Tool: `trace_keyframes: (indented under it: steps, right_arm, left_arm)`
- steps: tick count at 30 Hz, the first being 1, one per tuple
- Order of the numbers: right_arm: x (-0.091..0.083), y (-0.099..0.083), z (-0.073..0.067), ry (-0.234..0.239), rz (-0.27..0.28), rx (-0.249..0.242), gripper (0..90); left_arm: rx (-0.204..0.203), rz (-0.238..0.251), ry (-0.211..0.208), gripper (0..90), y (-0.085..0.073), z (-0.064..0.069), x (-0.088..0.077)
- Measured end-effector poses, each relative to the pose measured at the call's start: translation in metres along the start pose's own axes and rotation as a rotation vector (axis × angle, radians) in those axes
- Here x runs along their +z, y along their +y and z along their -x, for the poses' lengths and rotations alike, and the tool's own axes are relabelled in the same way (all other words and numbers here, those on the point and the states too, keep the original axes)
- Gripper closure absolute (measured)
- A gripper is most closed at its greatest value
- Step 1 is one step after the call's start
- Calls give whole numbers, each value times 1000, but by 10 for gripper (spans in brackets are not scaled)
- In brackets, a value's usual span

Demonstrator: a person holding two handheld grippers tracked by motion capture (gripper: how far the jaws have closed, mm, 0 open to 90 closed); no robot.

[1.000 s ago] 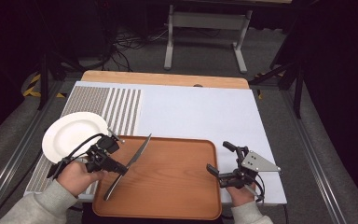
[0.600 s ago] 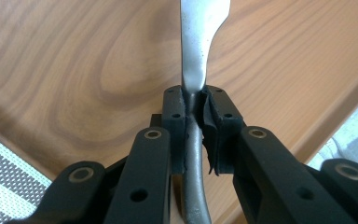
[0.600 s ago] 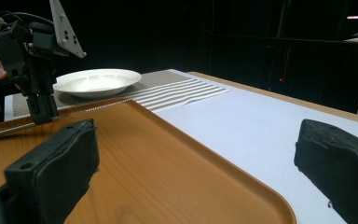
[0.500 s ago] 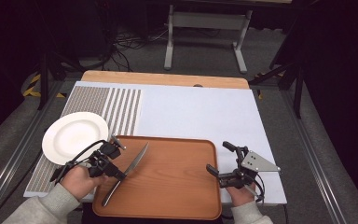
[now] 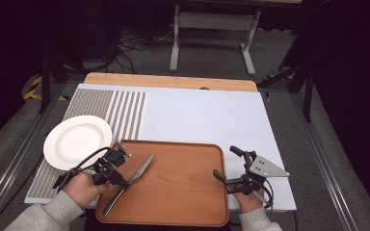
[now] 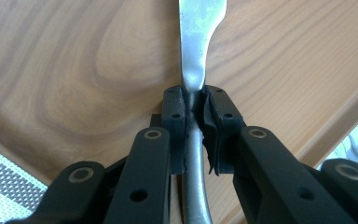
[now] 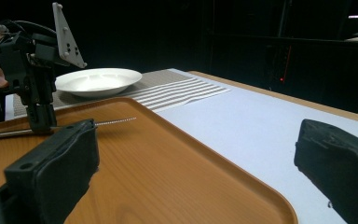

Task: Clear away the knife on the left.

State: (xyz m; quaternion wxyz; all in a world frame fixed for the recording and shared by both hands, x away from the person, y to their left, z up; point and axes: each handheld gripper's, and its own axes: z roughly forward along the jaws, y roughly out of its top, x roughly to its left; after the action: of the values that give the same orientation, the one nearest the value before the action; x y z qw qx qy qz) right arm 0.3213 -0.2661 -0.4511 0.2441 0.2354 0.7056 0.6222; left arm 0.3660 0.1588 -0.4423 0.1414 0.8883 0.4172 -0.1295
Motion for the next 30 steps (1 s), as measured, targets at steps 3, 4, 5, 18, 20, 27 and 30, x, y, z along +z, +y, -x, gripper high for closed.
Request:
trace_keyframes:
  steps: [3, 4, 5, 18, 20, 27, 30]
  right_arm:
    - [0, 0, 0, -1, 1, 2, 7]
    - [0, 0, 0, -1, 1, 2, 7]
    - [0, 0, 0, -1, 1, 2, 7]
    - [0, 0, 1, -1, 0, 7, 8]
    - [0, 0, 1, -1, -1, 9, 8]
    - [0, 0, 0, -1, 0, 10, 8]
    - [0, 0, 0, -1, 0, 10, 8]
  left_arm:
    - [-2, -7, -3, 798, -1, 0, 1]
    - [-7, -9, -2, 798, -1, 0, 2]
    - [-7, -11, 0, 798, -1, -1, 2]
    - [29, 7, 7, 760, 0, 0, 2]
    - [44, 17, 20, 680, 1, 0, -2]
    - [149, 93, 14, 465, 0, 6, -8]
    - [197, 139, 28, 424, -1, 9, -10]
